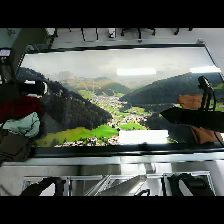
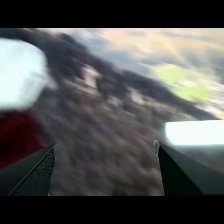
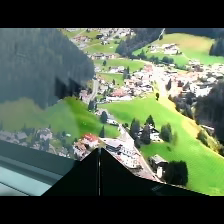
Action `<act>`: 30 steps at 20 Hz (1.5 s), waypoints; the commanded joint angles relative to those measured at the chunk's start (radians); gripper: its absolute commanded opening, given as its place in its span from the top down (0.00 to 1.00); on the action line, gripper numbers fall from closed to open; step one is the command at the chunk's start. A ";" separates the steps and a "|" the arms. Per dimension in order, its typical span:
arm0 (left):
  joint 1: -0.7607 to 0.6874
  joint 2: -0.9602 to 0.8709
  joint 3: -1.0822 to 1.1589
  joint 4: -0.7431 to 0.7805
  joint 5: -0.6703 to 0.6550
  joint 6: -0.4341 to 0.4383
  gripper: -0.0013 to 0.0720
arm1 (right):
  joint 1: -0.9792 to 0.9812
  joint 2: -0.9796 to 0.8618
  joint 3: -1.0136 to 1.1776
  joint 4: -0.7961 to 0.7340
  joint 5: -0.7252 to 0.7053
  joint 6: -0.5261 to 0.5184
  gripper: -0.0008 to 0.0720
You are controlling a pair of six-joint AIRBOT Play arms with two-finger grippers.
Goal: Fold the shirts.
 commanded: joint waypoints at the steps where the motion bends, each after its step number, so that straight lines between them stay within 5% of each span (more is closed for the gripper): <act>1: 0.047 -0.362 0.204 0.262 -0.123 0.013 0.02 | 0.000 0.001 0.000 0.000 0.000 0.000 0.96; 6: 0.106 -0.790 0.481 0.295 -0.055 0.012 0.02 | -0.001 0.001 0.000 0.000 0.001 0.000 0.96; 12: 0.145 -0.991 0.670 0.471 0.084 -0.040 0.03 | -0.001 0.001 0.000 0.000 0.001 0.000 0.96; 13: 0.147 -1.001 0.692 0.471 0.108 -0.062 0.40 | -0.001 0.001 0.000 0.000 0.001 0.000 0.96; 14: 0.147 -1.003 0.711 0.468 0.142 -0.074 0.96 | -0.001 0.001 0.000 0.000 0.001 0.000 0.96; 22: -0.043 -0.706 0.732 0.427 0.142 -0.149 0.96 | -0.001 0.001 0.000 -0.001 0.001 0.000 0.96; 30: -0.402 -0.267 0.698 -0.129 0.541 -0.146 0.96 | -0.001 0.001 0.000 0.005 0.001 -0.007 0.96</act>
